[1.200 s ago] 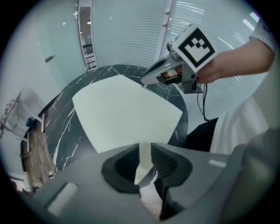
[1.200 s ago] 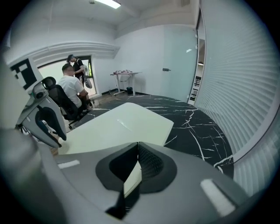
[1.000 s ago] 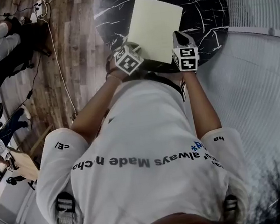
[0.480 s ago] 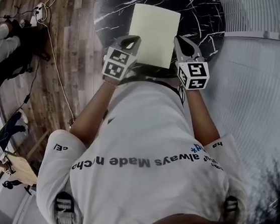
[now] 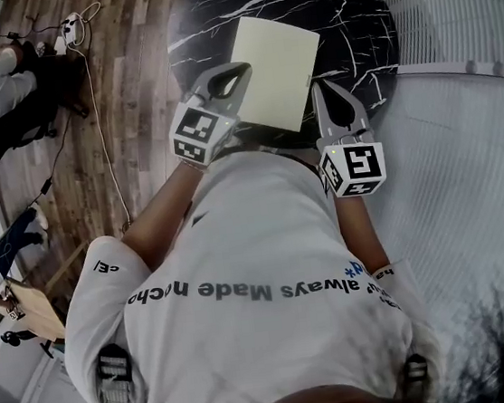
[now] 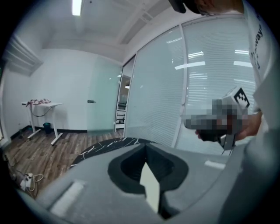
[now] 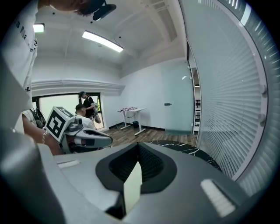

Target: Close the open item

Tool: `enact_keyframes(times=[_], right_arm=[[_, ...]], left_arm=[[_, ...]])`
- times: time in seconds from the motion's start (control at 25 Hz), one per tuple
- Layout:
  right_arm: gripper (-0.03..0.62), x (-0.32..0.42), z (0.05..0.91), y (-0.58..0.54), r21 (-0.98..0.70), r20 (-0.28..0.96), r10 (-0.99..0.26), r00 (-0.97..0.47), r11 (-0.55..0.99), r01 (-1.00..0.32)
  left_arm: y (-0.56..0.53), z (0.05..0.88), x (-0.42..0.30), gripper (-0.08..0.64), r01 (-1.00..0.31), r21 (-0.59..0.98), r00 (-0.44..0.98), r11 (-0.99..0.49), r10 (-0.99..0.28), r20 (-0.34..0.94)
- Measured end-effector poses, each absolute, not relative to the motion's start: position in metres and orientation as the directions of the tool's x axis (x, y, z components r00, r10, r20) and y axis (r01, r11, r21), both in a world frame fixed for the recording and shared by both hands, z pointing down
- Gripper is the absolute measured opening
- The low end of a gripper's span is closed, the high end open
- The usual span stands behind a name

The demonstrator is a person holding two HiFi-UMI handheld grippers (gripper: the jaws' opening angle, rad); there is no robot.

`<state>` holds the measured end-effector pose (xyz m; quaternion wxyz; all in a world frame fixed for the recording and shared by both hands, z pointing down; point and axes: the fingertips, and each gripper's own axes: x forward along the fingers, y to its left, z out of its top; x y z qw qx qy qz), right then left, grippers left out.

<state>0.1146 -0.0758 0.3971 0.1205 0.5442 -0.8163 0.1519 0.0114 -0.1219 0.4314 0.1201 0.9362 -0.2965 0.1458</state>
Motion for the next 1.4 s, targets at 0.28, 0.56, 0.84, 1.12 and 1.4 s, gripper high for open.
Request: enact_keyframes(times=[0.28,0.56,0.84,1.12,1.4], right_arm=[[0.002,0.105,0.377,-0.062,-0.116,0.334,-0.854,-0.4,0.384,-0.916],[0.002,0.108,0.377,-0.065,-0.11,0.34,-0.853,-0.397,0.383,-0.917],[0.002,0.106,0.378,-0.065,-0.119,0.344,-0.852,-0.395,0.378,-0.918],[0.002,0.103,0.378,-0.063,-0.117,0.343,-0.853,-0.393,0.376,-0.919],[0.002,0.102,0.377,-0.064,-0.115,0.346,-0.853,-0.39,0.374,-0.92]], left_arm=[[-0.108,0.394,0.017,0.003,-0.57,0.12,0.809,-0.813,-0.529,0.255],[-0.111,0.391,0.019,0.003,-0.573,0.128,0.808,-0.81,-0.531,0.256],[-0.111,0.391,0.017,0.003,-0.571,0.127,0.808,-0.811,-0.528,0.263],[-0.106,0.392,0.02,0.004,-0.558,0.129,0.817,-0.82,-0.516,0.257],[-0.106,0.391,0.018,0.005,-0.556,0.132,0.818,-0.82,-0.513,0.26]])
